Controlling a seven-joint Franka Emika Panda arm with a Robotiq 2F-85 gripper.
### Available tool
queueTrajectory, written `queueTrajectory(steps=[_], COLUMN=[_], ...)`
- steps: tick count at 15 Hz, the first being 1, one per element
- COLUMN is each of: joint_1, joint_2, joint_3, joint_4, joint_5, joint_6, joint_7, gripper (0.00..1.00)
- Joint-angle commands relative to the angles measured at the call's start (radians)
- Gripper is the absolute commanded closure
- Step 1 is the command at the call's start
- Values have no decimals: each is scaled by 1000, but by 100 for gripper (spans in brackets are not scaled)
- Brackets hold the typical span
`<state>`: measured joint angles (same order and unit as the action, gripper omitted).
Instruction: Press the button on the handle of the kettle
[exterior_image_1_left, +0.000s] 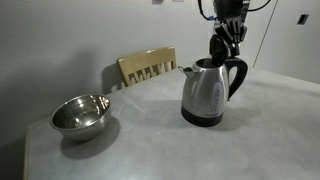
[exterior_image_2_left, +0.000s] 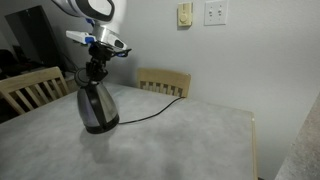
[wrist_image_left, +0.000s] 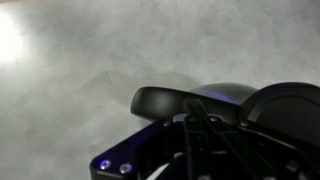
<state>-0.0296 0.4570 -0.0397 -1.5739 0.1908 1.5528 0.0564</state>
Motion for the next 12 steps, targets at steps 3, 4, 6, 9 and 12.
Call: queueTrajectory(steps=[3, 4, 6, 9, 12], joint_1=[-4, -1, 4, 13, 15], joint_2=[3, -14, -50, -110, -161], joint_3=[10, 9, 9, 10, 14], joint_4=[3, -9, -36, -76, -103], joint_5=[-19, -29, -49, -98, -135], joint_6=[5, 4, 10, 34, 48], joint_7=[-23, -27, -34, -53, -76], gripper=[100, 100, 100, 100, 100])
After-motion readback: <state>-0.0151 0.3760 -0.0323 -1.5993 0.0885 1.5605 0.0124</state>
